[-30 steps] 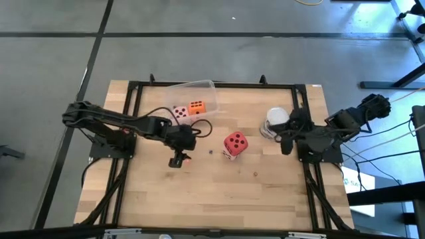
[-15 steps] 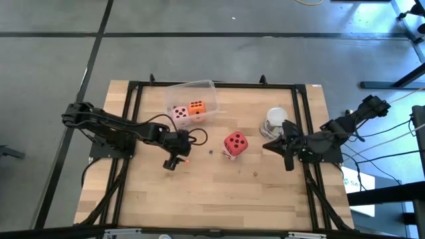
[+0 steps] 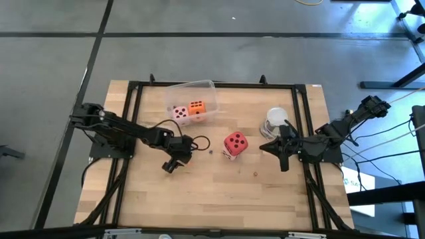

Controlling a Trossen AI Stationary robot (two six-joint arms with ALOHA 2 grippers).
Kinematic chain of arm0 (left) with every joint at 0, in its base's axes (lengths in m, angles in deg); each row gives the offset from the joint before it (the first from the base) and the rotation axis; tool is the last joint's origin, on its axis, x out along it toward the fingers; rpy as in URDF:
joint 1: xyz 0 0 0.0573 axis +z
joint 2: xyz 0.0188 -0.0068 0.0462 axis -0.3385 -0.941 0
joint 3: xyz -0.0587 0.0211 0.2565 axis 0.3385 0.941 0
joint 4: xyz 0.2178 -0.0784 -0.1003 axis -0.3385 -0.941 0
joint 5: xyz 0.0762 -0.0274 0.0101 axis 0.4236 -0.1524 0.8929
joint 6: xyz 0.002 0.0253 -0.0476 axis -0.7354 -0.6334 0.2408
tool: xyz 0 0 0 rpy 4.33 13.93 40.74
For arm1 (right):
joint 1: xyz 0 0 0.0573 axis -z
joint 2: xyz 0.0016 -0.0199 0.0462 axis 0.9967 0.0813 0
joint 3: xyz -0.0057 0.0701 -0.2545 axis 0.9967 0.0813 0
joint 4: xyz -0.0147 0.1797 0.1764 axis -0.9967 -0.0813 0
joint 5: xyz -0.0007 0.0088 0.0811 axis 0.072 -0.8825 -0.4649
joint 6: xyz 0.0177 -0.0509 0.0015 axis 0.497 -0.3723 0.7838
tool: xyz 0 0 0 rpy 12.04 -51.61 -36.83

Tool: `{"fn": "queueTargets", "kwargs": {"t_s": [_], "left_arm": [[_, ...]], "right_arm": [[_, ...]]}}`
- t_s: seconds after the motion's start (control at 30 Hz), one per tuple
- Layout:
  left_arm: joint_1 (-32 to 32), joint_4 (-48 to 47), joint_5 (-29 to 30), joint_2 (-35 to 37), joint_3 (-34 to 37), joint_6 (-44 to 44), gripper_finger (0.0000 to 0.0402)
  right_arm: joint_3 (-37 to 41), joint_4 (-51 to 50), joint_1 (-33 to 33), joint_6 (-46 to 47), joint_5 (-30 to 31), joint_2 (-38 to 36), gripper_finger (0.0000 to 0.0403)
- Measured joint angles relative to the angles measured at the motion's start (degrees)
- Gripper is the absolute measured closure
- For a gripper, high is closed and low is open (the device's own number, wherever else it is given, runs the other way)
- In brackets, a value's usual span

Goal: Pick & Place Dice
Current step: Put the small orange die into the transparent bin

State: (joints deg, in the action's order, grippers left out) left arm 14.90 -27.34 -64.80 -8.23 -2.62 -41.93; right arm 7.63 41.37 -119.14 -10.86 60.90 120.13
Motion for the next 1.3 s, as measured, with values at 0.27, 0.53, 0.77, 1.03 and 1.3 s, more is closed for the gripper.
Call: {"fn": "queueTargets", "kwargs": {"t_s": [0.27,0.53,0.77,1.03,1.3], "left_arm": [[0.0,2.9,0.0,-2.8,0.0,-0.2,0.0151],[0.0,1.8,-0.6,-2.8,0.0,-3.0,0.0189],[0.0,2.0,-1.5,-2.8,0.0,-3.0,0.0277],[0.0,4.0,-1.8,-4.5,-0.1,0.6,0.0333],[-0.1,4.8,-4.8,-7.8,-0.3,3.1,0.0343]], "right_arm": [[0.0,0.2,0.0,0.1,0.4,0.0,0.0401],[0.0,0.7,0.0,0.3,0.4,0.0,0.0401],[0.0,1.8,0.0,0.3,0.5,0.0,0.0401],[0.0,2.0,0.0,0.3,0.9,0.0,0.0401],[0.0,2.2,0.0,0.3,0.9,0.0,0.0401]]}}
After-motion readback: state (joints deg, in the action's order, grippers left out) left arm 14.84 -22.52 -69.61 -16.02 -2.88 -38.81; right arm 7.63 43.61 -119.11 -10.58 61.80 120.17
